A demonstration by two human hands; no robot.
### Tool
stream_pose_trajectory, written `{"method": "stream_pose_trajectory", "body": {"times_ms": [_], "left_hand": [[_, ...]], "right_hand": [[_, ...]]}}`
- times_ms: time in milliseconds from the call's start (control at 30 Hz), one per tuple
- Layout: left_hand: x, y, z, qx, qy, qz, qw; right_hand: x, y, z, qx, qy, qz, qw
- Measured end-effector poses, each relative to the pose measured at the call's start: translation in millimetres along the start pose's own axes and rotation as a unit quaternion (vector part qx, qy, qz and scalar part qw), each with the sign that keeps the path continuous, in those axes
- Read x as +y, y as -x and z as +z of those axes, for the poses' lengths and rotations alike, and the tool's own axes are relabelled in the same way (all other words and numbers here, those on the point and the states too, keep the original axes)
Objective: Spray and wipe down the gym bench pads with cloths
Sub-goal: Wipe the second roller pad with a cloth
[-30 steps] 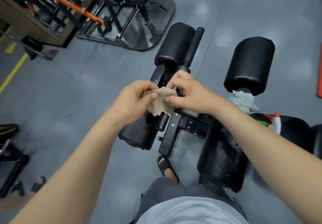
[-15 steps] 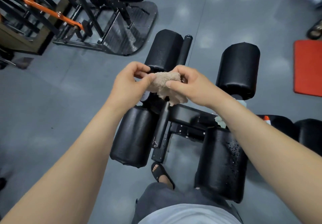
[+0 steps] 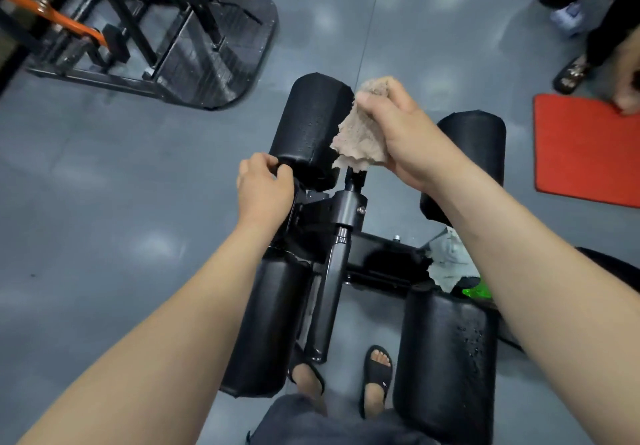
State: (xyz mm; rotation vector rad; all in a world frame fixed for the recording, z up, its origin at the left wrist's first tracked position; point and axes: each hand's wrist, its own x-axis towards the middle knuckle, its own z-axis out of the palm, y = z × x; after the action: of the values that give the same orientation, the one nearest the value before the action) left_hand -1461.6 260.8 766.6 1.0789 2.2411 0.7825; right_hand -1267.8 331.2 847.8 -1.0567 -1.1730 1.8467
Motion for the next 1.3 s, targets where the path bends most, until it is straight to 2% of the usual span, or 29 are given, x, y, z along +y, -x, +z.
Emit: {"method": "stream_pose_trajectory", "body": {"times_ms": [100, 200, 300, 433, 667, 900, 1300], "left_hand": [[-12, -1, 13, -0.005, 0.007, 0.008, 1.0], [-22, 4, 20, 0.0, 0.012, 0.0, 1.0], [-22, 8, 20, 0.007, 0.006, -0.017, 1.0], [-18, 8, 21, -0.006, -0.053, -0.005, 0.999], [-17, 1, 25, -0.009, -0.081, -0.011, 0.997], [-21, -3, 26, -0.026, -0.071, -0.014, 0.997], [-21, -4, 28, -0.016, -0.054, -0.016, 0.998]], "right_hand": [[0, -26, -3, 0.036, 0.114, 0.016, 0.993], [-2, -46, -9, 0.048, 0.239, -0.005, 0.97], [-8, -65, -11, 0.058, 0.42, -0.039, 0.905], [-11, -101, -13, 0.066, 0.532, -0.072, 0.841], [-17, -167, -13, 0.041, 0.613, -0.064, 0.786], [-13, -184, -10, 0.014, 0.661, -0.051, 0.748], [-7, -173, -2, -0.06, 0.687, -0.047, 0.723]]}}
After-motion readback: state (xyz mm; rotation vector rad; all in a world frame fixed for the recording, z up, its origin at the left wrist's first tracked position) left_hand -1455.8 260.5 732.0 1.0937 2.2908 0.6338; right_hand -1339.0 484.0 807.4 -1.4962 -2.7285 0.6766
